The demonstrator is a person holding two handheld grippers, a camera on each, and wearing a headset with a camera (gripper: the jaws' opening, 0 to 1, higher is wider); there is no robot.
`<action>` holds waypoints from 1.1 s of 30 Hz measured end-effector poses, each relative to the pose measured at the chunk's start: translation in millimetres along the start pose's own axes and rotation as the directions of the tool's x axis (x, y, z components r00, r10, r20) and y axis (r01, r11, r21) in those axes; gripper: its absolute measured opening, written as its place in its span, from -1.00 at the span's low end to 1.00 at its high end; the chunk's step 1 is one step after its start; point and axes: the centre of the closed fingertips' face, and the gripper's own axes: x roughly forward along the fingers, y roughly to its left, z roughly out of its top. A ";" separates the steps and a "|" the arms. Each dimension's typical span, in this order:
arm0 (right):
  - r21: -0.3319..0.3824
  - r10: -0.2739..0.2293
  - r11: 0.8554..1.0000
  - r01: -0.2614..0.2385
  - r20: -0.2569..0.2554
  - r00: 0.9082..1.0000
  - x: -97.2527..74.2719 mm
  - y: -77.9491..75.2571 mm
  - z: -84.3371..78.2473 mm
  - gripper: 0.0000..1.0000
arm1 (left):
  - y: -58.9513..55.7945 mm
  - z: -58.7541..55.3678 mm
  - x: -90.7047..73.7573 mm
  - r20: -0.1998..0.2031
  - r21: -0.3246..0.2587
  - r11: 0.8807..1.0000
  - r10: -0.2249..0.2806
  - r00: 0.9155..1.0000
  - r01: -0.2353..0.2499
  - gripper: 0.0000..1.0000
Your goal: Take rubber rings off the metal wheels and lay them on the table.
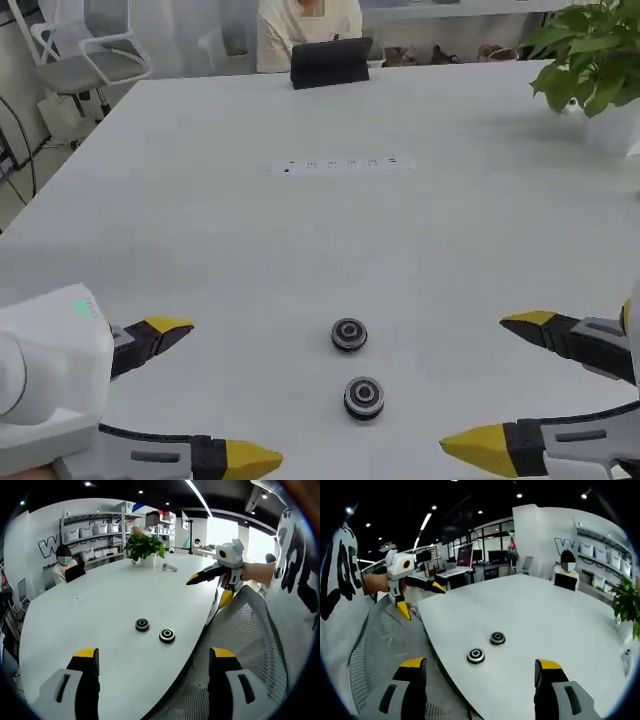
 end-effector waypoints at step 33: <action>-0.006 0.010 1.000 -0.010 -0.009 1.000 4.1 -1.0 1.0 0.77 | 2.8 -1.8 2.2 -0.004 -0.005 1.000 -0.003 1.000 0.003 0.77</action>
